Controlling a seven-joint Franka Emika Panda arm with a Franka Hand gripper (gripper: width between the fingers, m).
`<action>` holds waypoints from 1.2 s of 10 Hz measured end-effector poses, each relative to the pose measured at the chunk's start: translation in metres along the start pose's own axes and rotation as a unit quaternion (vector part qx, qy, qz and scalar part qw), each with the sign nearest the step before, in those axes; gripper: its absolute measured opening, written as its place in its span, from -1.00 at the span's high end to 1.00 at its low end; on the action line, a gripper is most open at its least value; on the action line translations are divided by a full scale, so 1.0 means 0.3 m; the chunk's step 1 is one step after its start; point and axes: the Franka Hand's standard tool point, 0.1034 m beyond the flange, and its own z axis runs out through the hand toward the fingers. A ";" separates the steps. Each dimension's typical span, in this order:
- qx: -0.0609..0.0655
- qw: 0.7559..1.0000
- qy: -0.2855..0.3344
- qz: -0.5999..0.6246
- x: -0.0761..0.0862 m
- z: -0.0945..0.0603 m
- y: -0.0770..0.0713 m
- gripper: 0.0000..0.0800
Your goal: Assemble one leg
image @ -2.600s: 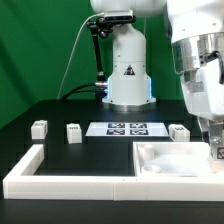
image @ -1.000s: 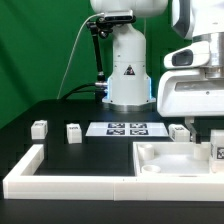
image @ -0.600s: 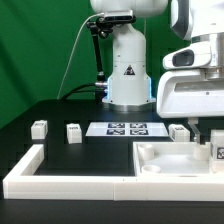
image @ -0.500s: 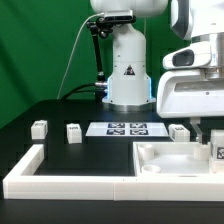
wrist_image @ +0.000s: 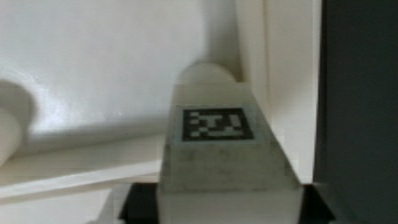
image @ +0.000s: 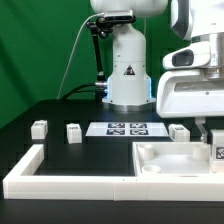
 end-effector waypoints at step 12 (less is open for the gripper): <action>0.050 0.757 -0.009 0.652 -0.006 0.002 0.016 0.23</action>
Offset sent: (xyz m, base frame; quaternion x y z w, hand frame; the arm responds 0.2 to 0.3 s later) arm -0.0137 -0.0045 -0.0026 0.0015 0.0128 0.3325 0.9430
